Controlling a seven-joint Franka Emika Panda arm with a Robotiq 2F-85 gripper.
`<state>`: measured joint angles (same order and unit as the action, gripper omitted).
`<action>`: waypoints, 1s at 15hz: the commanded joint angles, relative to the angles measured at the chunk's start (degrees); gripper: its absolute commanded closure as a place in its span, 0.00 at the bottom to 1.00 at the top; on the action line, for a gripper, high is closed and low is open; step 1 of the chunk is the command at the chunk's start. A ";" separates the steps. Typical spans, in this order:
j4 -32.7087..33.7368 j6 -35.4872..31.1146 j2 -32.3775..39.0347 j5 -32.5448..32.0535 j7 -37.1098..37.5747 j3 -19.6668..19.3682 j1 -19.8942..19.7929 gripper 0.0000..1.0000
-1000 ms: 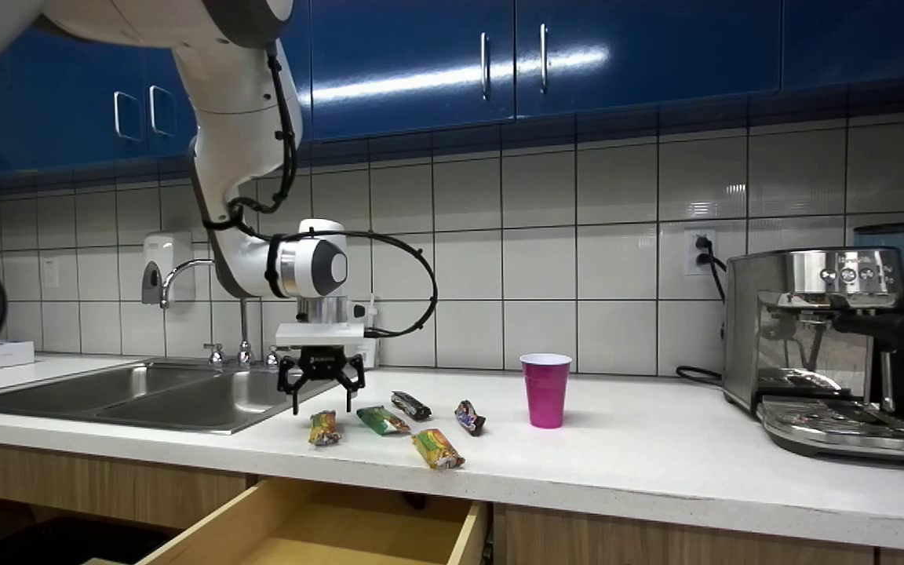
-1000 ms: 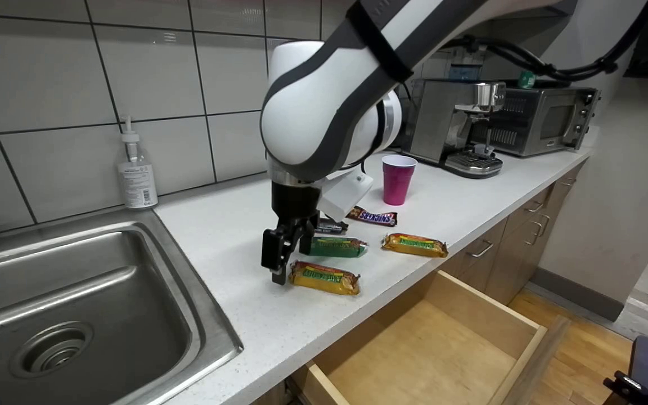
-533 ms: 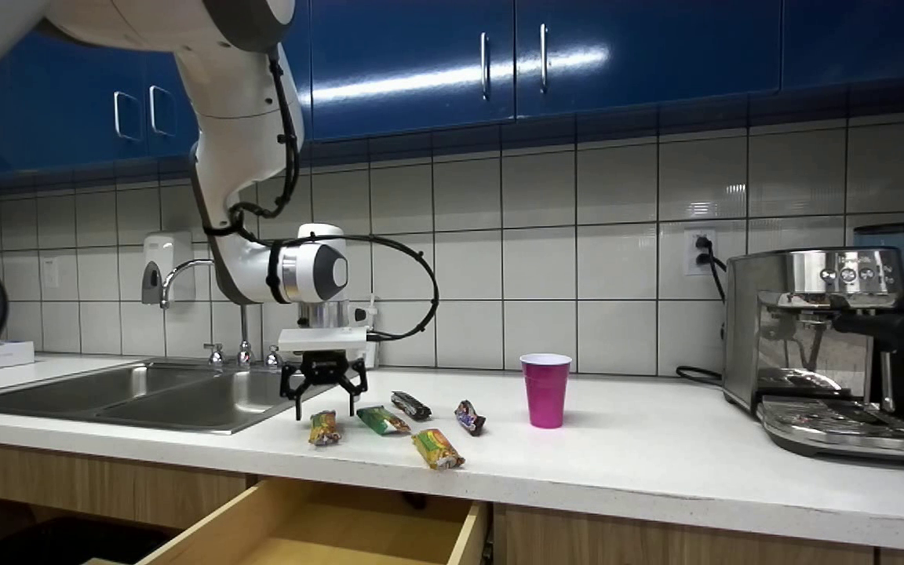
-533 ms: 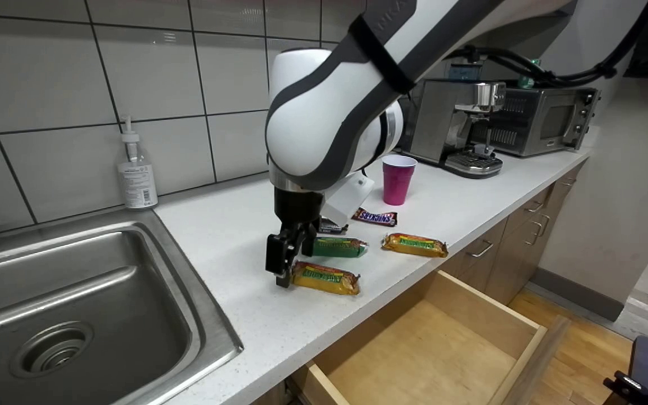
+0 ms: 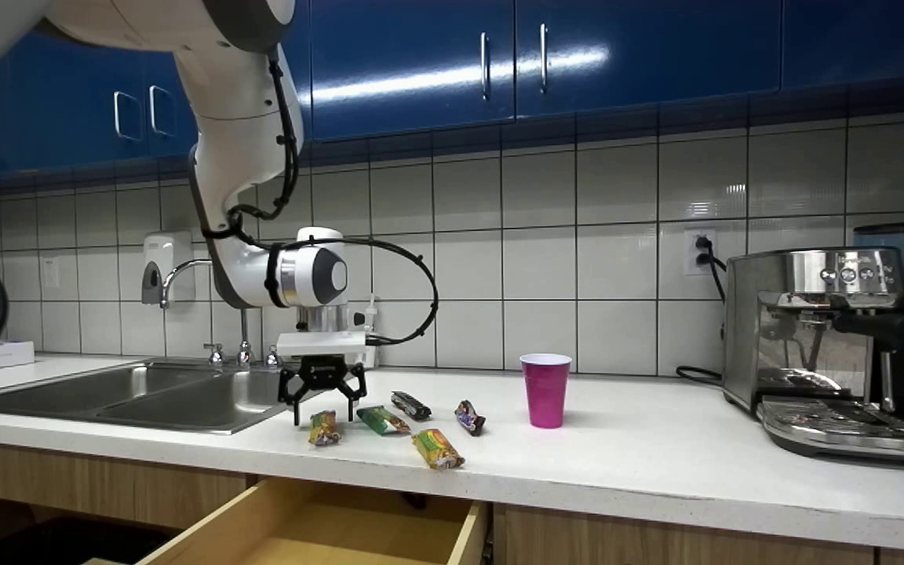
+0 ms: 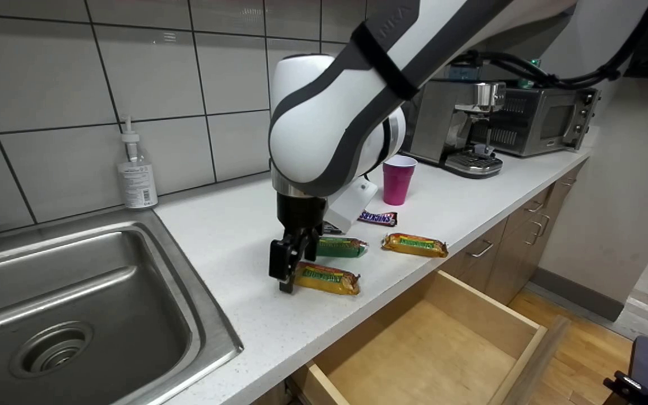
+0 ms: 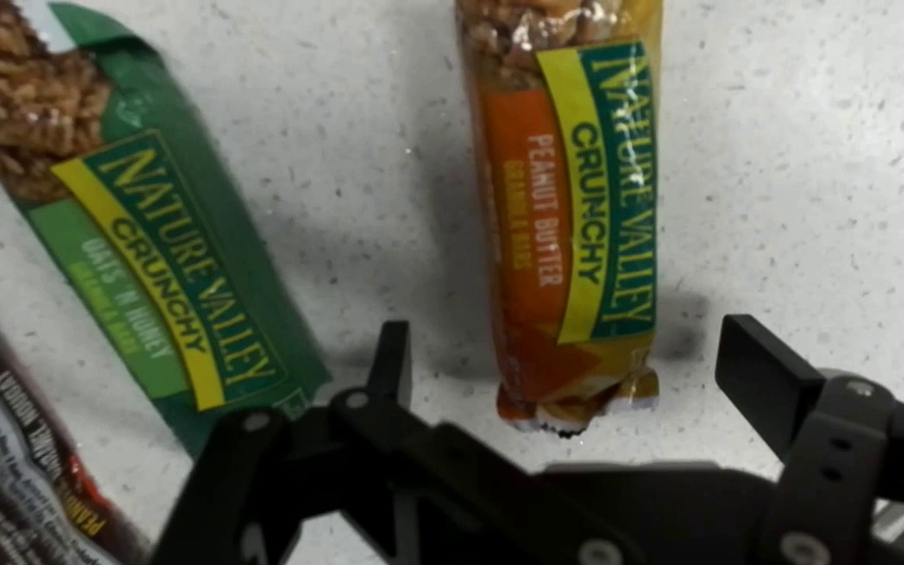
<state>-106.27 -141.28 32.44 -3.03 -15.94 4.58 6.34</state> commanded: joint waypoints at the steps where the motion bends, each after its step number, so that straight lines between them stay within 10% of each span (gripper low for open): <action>1: -1.55 -0.79 -1.35 -1.54 1.64 0.31 -0.28 0.00; 5: -2.26 -0.91 -1.83 -1.43 1.71 0.36 -0.34 0.00; 6: -2.44 -0.95 -1.99 -1.19 1.78 0.44 -0.45 0.25; 15: -2.91 0.61 -5.55 -0.95 1.54 0.55 -0.78 0.82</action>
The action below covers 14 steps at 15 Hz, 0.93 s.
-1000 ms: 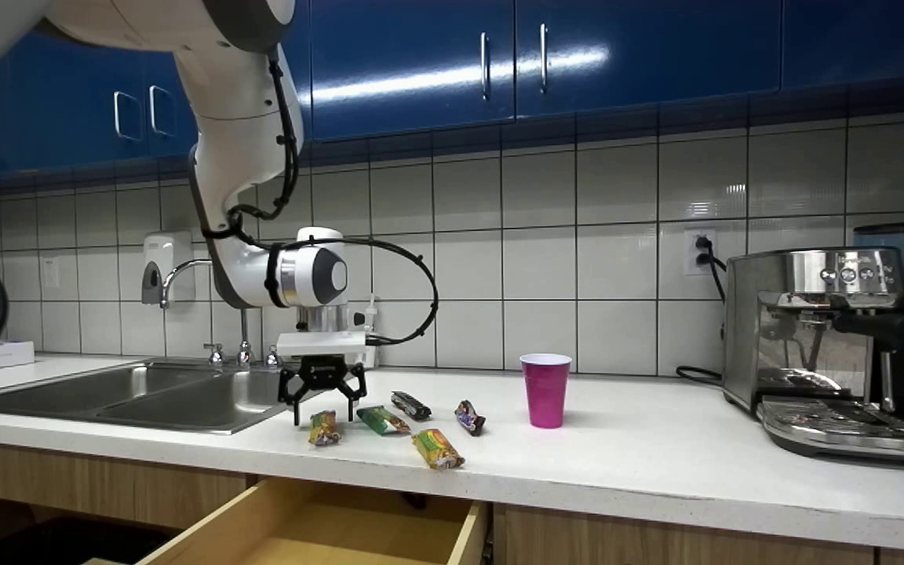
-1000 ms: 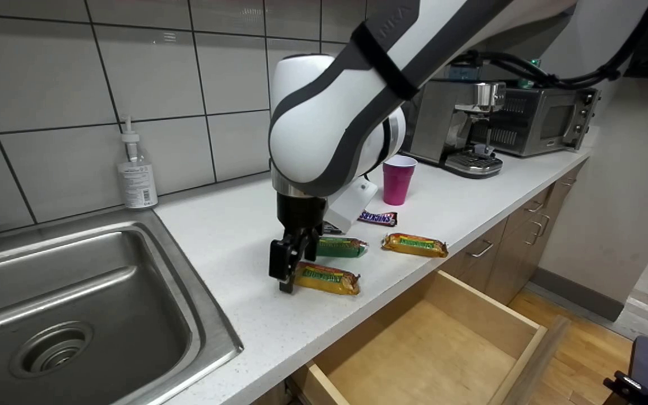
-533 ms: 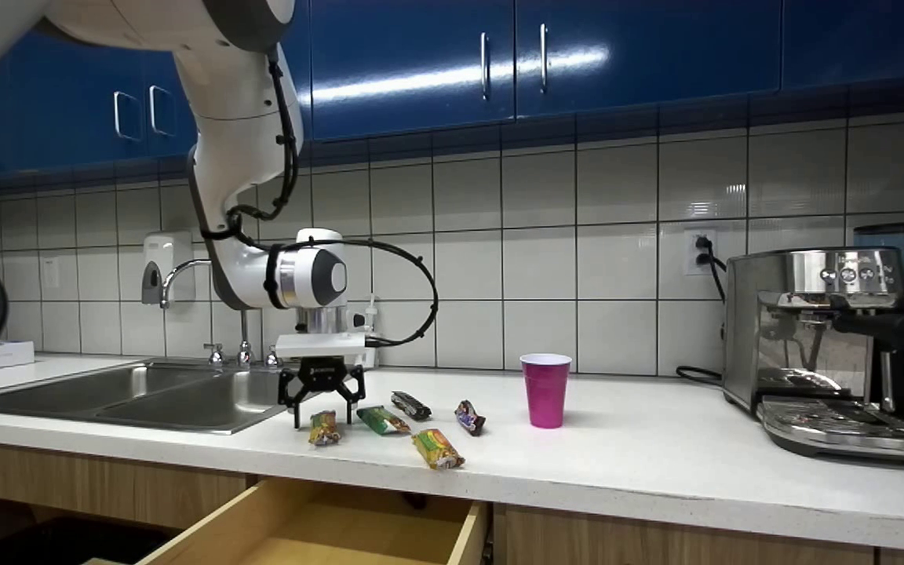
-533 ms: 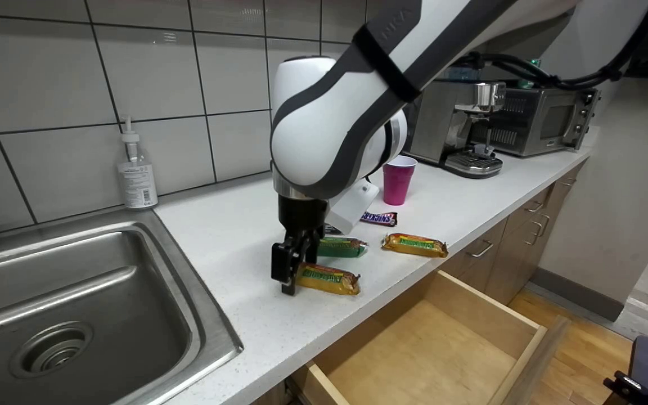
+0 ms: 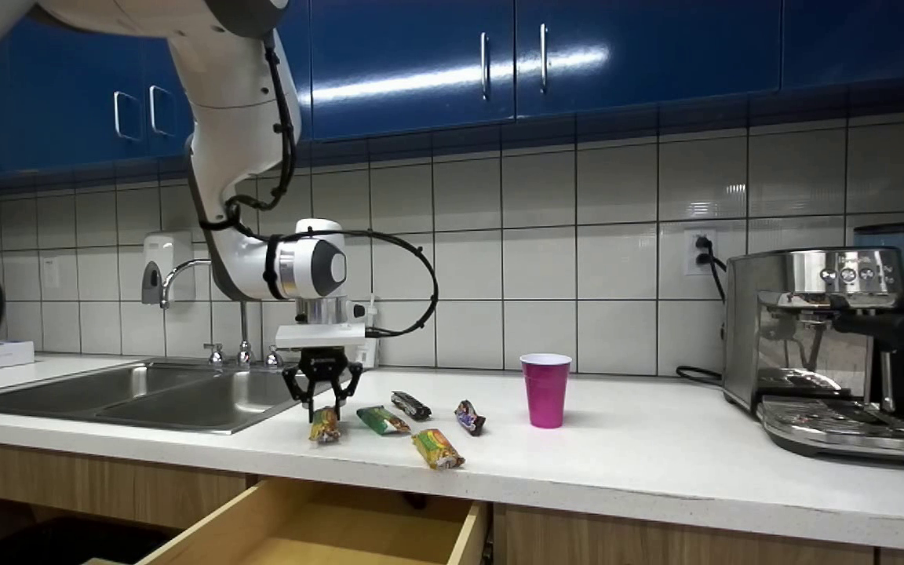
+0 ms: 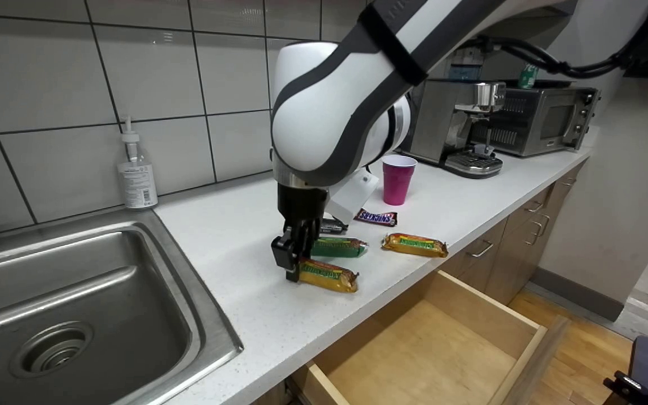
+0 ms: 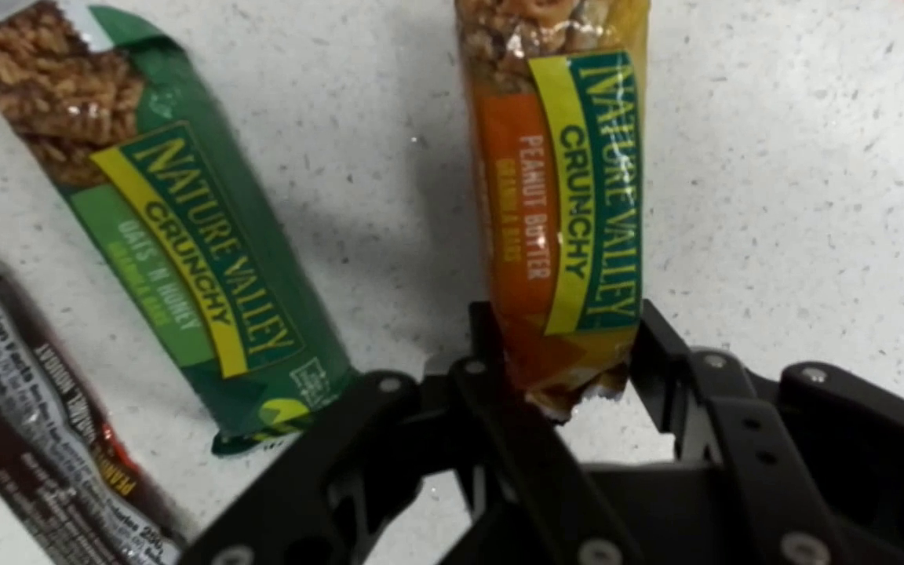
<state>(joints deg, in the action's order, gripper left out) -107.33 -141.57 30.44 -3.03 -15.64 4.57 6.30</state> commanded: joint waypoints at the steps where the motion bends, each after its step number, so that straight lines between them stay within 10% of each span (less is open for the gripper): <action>1: -1.92 1.19 -4.27 -0.90 1.22 0.59 -0.76 0.82; 14: -13.53 1.92 -16.76 -0.93 7.22 0.25 0.14 0.82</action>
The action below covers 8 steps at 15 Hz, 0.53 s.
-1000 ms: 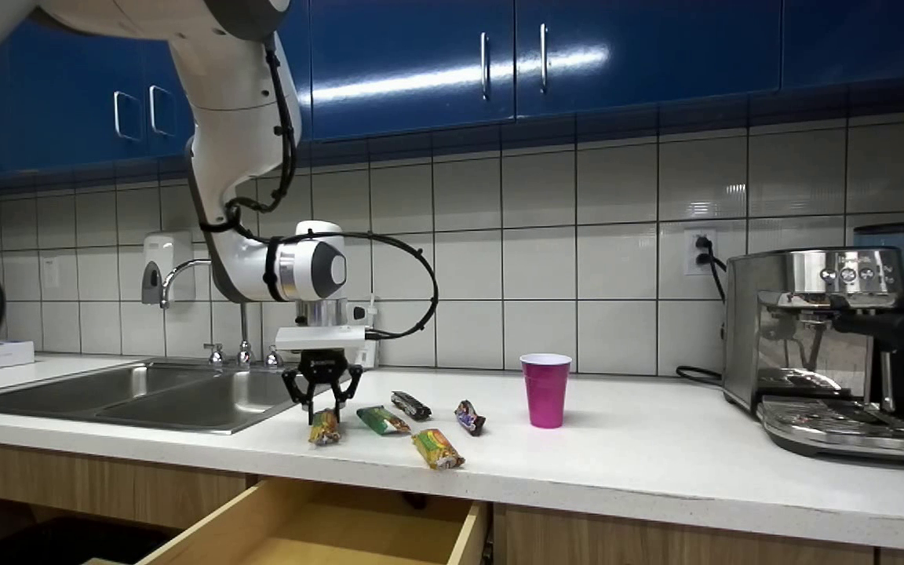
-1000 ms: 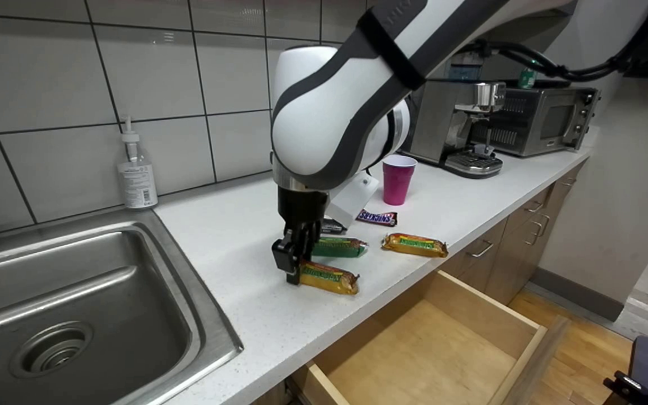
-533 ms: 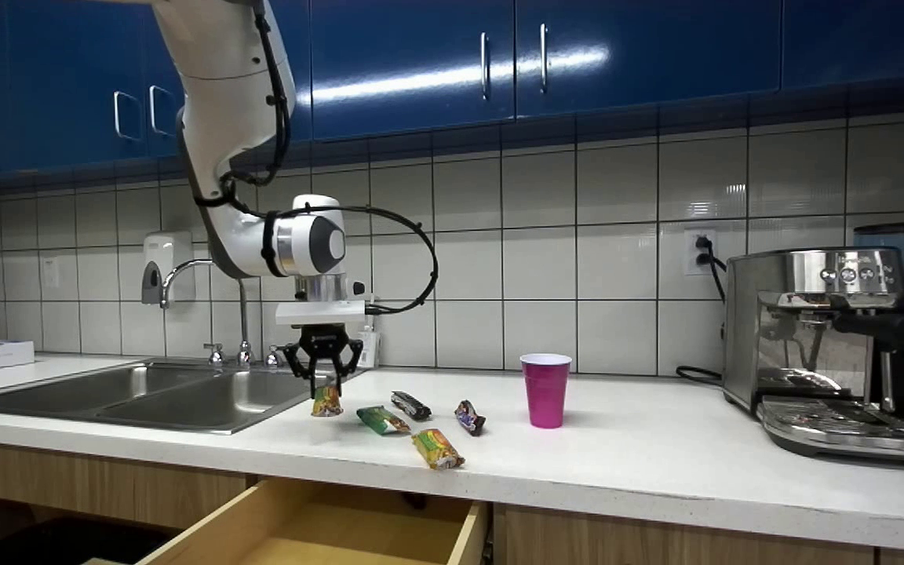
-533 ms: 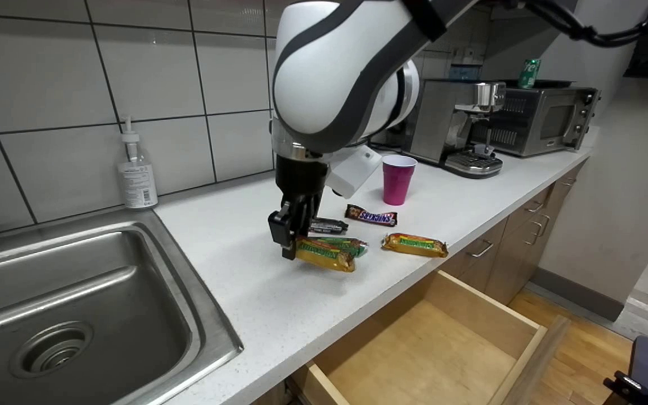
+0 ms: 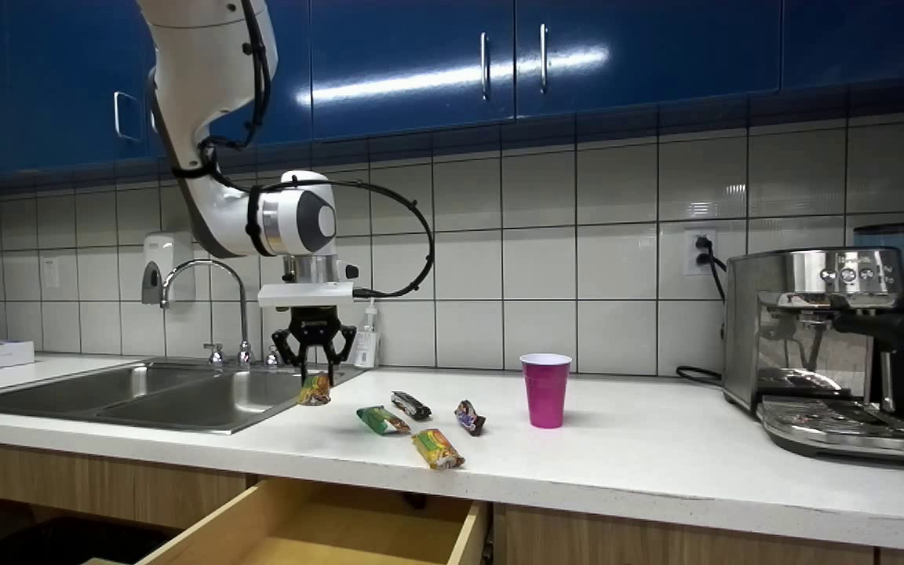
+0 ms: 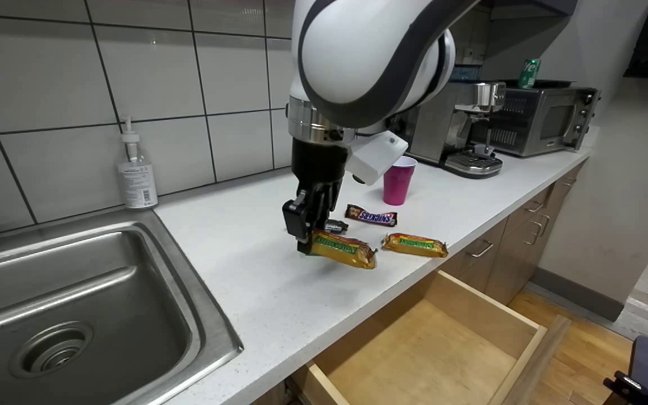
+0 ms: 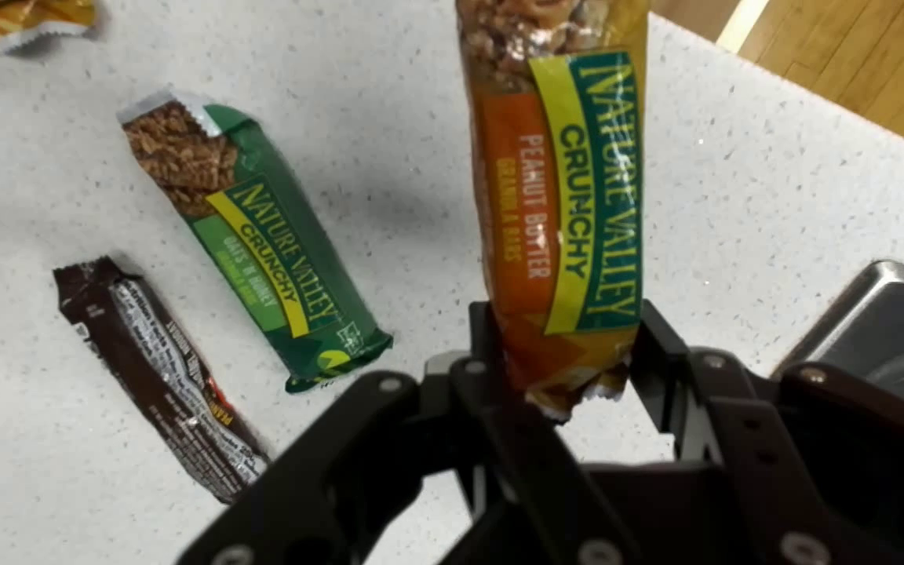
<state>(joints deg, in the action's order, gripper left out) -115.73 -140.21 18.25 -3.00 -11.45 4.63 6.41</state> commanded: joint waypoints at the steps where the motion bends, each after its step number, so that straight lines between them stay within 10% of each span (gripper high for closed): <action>1: -6.67 0.26 -5.39 -1.12 3.65 0.09 0.08 0.82; 8: -16.25 -2.87 -9.06 -8.68 11.42 -1.59 0.84 0.82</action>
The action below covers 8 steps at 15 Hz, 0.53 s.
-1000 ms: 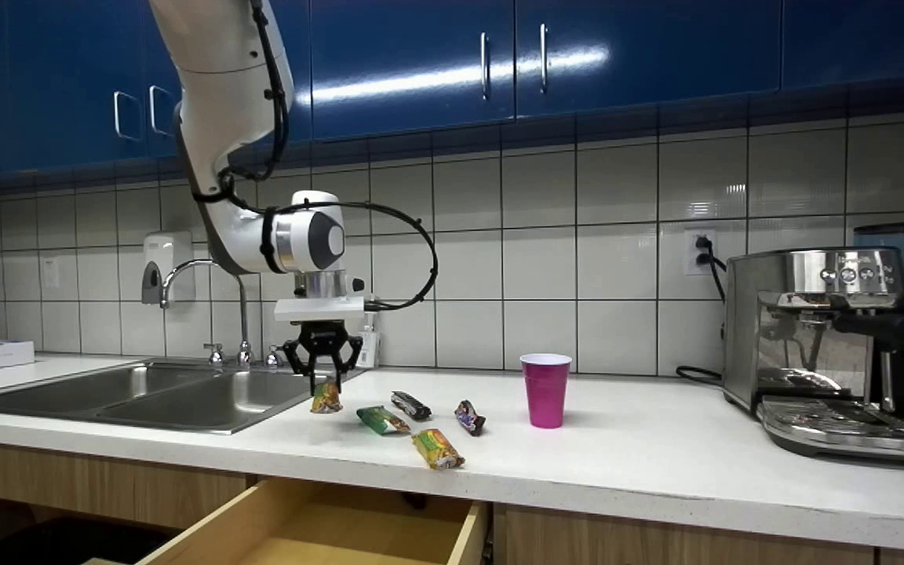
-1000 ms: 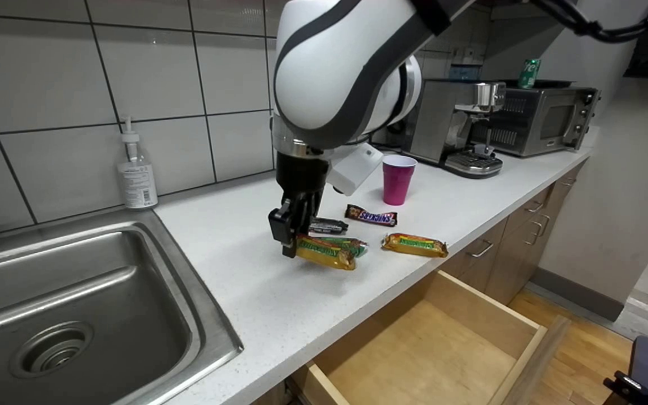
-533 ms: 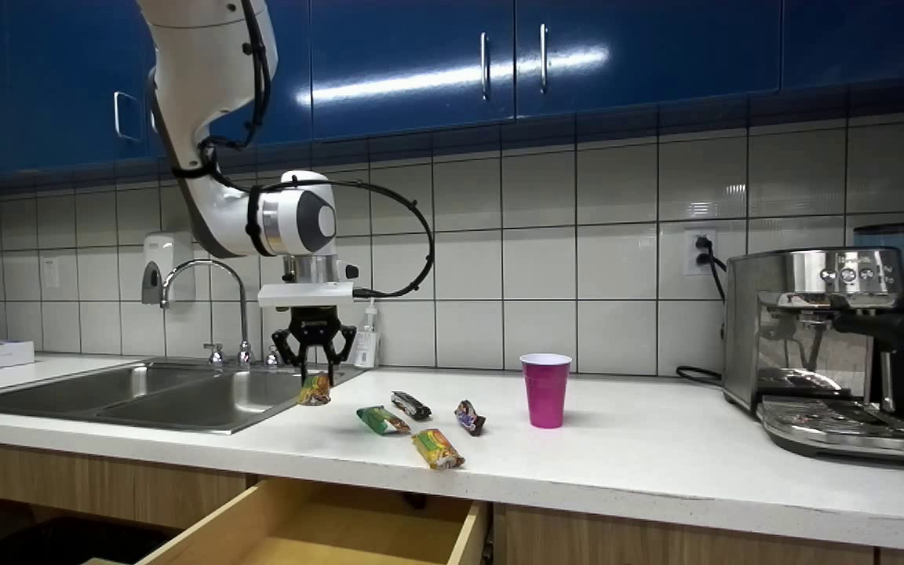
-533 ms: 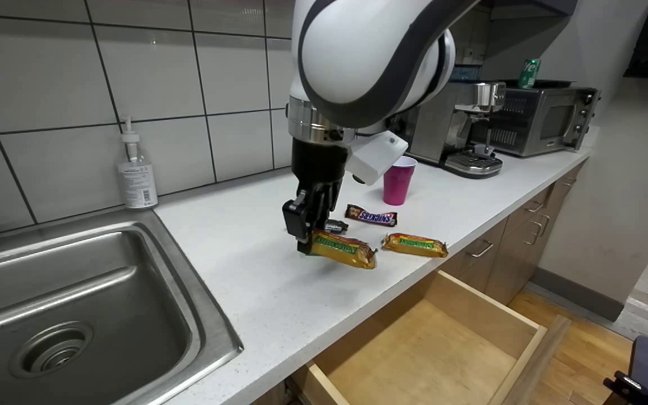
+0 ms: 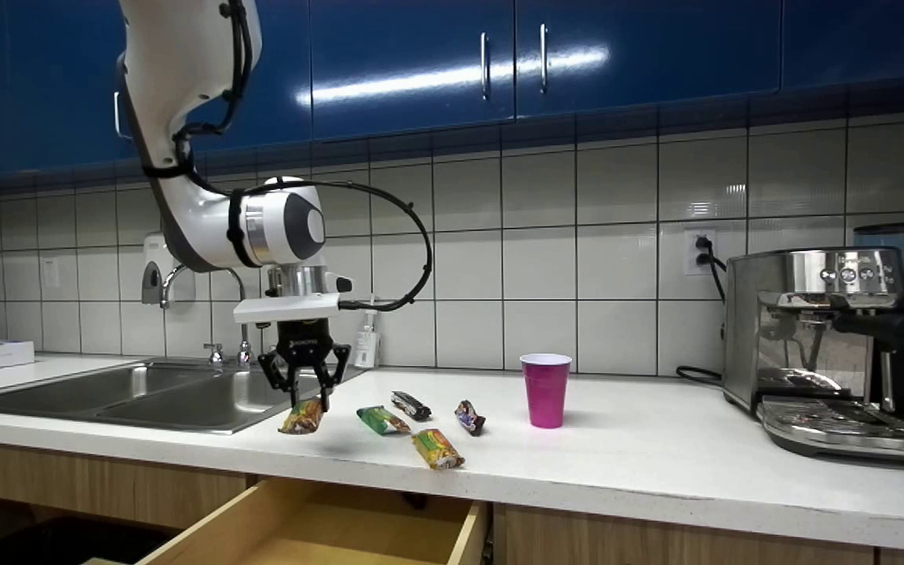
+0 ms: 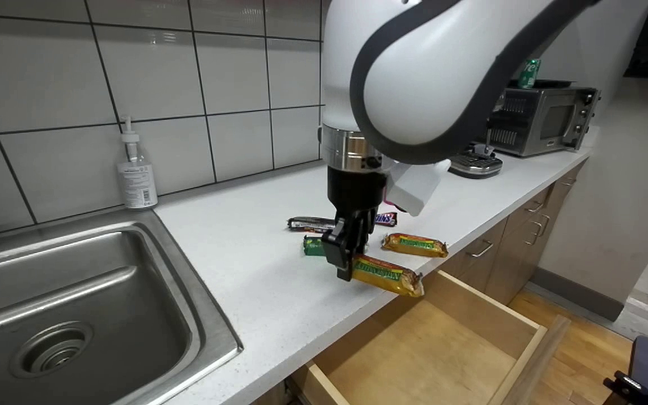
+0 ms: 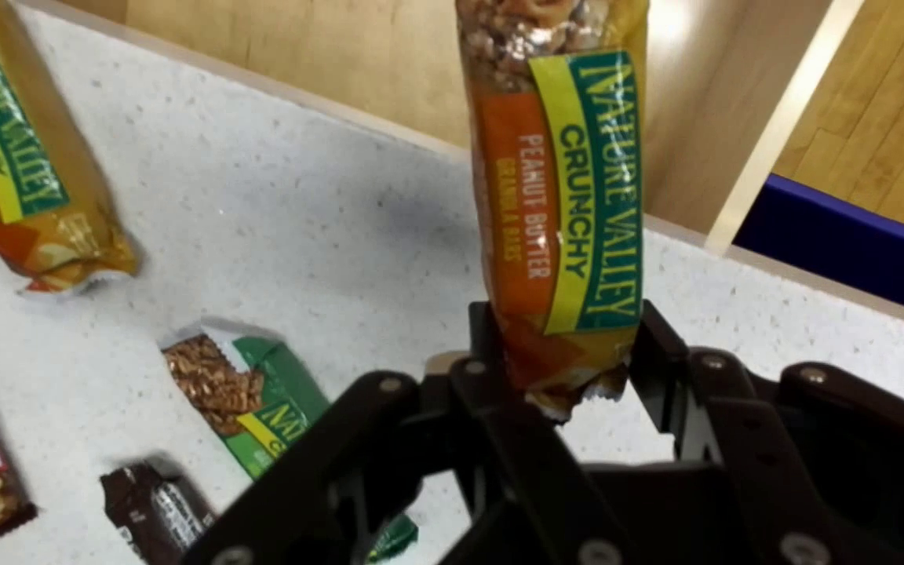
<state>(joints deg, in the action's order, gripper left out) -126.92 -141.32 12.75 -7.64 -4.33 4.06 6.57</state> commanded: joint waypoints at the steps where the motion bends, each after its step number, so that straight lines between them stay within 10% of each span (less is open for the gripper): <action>1: -6.27 -2.10 -4.00 -5.23 5.26 -1.16 0.71 0.82; 8: -13.17 -3.59 -7.69 -7.14 8.31 -0.44 0.84 0.82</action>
<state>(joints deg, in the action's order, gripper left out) -135.84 -143.92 9.26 -13.13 1.27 3.53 6.86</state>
